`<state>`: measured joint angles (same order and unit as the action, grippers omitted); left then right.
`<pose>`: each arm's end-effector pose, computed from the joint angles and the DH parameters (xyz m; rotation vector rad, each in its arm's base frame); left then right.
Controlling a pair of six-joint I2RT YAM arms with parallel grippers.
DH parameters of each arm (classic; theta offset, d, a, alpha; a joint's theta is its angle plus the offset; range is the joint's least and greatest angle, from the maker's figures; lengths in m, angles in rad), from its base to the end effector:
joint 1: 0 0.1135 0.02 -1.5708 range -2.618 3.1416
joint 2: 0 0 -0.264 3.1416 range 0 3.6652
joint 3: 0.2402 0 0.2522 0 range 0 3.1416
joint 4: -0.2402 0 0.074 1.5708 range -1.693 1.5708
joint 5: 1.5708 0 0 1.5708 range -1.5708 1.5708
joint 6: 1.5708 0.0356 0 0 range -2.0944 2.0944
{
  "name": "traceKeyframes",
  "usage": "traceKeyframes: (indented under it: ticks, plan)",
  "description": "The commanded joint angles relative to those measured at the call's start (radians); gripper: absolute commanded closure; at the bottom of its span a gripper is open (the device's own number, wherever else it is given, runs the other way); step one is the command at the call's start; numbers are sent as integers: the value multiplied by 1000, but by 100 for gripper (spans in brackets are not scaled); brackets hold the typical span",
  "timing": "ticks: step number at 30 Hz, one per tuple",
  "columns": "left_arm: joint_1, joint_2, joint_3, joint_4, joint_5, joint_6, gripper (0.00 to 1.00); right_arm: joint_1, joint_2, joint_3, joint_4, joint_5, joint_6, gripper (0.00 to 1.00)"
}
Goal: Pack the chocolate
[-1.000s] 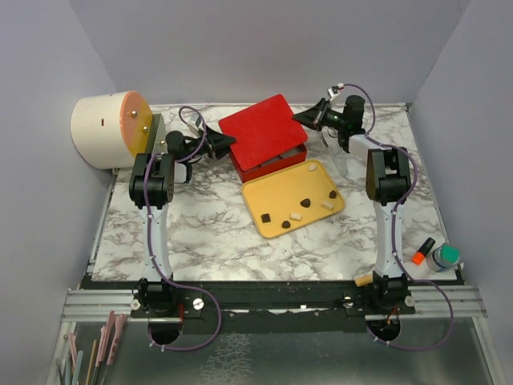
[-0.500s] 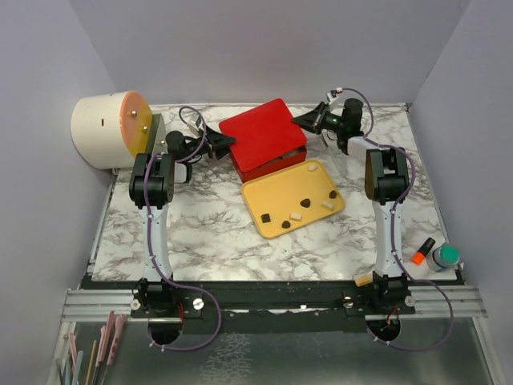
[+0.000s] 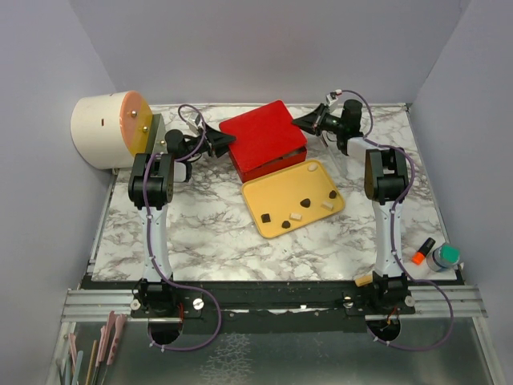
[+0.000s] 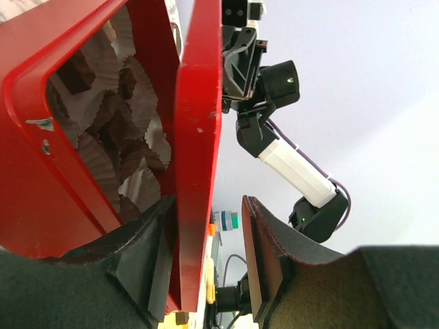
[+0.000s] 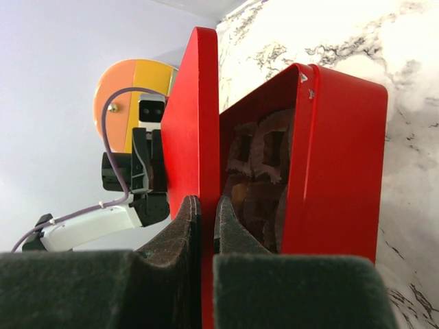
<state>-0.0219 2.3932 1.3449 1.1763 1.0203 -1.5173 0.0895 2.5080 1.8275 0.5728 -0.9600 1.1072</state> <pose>0.4788 -0.0408 0.1226 -0.3356 1.8330 -1.8758 0.5499 0.0786 0.1522 0.1387 1.9328 1.6429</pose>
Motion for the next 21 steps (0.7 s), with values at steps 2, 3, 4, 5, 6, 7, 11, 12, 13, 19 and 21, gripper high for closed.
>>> traceKeyframes:
  ticks: [2, 3, 4, 5, 6, 7, 11, 12, 13, 19, 21]
  plan:
    - [-10, -55, 8, 14, -19, 10, 53, 4, 32, 13, -40, -26, 28, 100]
    - [-11, -57, 9, 13, -19, 9, 53, 4, 31, 9, -32, -27, 34, 100]
    - [-12, -58, 8, 14, -19, 9, 53, 4, 29, 7, -30, -26, 37, 100]
    - [-13, -58, 8, 14, -19, 9, 53, 4, 25, 6, -35, -26, 35, 100]
    - [-13, -59, 8, 13, -20, 11, 53, 4, 24, 6, -42, -26, 32, 100]
    - [-13, -60, 7, 14, -20, 11, 53, 4, 22, 6, -50, -26, 29, 100]
    - [-15, -63, 1, 14, -20, 12, 53, 4, 15, 1, -65, -22, 21, 100]
    - [-15, -65, -1, 14, -19, 12, 53, 4, 13, 0, -70, -20, 17, 100]
    - [-15, -65, -2, 14, -19, 14, 53, 4, 12, -2, -76, -18, 12, 100]
    - [-15, -74, -23, 14, -17, 24, 53, 5, 0, -10, -103, -5, -22, 100]
    - [-14, -79, -39, 14, -17, 32, 53, 5, -1, -5, -130, 1, -39, 100]
